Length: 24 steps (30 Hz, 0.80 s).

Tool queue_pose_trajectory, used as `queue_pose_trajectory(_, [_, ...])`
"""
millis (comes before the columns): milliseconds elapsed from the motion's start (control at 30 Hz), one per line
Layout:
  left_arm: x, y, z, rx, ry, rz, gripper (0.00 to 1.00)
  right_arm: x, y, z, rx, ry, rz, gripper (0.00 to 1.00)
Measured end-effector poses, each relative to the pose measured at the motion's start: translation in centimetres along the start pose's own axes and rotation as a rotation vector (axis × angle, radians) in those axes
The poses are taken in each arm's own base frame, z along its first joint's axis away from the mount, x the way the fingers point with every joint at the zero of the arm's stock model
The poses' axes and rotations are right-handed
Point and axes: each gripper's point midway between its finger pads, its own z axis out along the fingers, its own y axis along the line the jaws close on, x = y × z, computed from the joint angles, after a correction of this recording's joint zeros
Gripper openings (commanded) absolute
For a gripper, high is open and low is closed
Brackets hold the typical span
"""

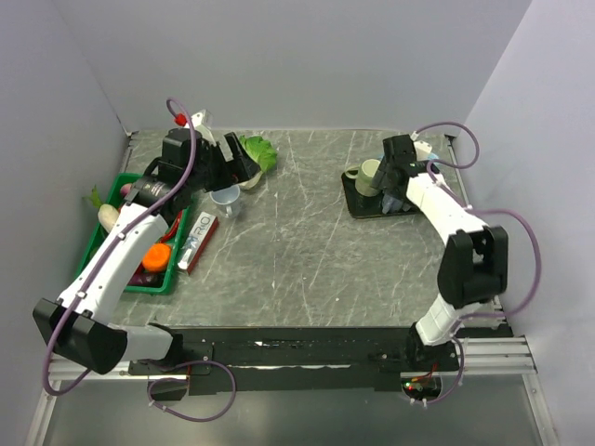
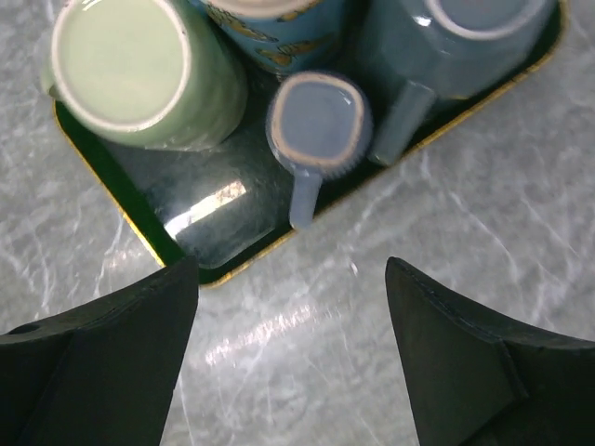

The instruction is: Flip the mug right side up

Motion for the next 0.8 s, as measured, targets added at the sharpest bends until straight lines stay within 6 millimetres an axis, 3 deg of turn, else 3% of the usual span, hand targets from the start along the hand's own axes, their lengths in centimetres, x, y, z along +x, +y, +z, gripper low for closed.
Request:
queue_pose_trajectory(200, [0.8, -1.5, 0.0, 0.076, 0.05, -0.043, 0.96, 1.6, 0.7, 3.8, 0.039, 0.073, -0.027, 0.75])
queue_pose_trajectory(800, [1.6, -1.7, -0.3, 0.106, 0.056, -0.083, 0.96, 2.6, -0.3, 6.8, 0.086, 0.08, 0.005, 0.5])
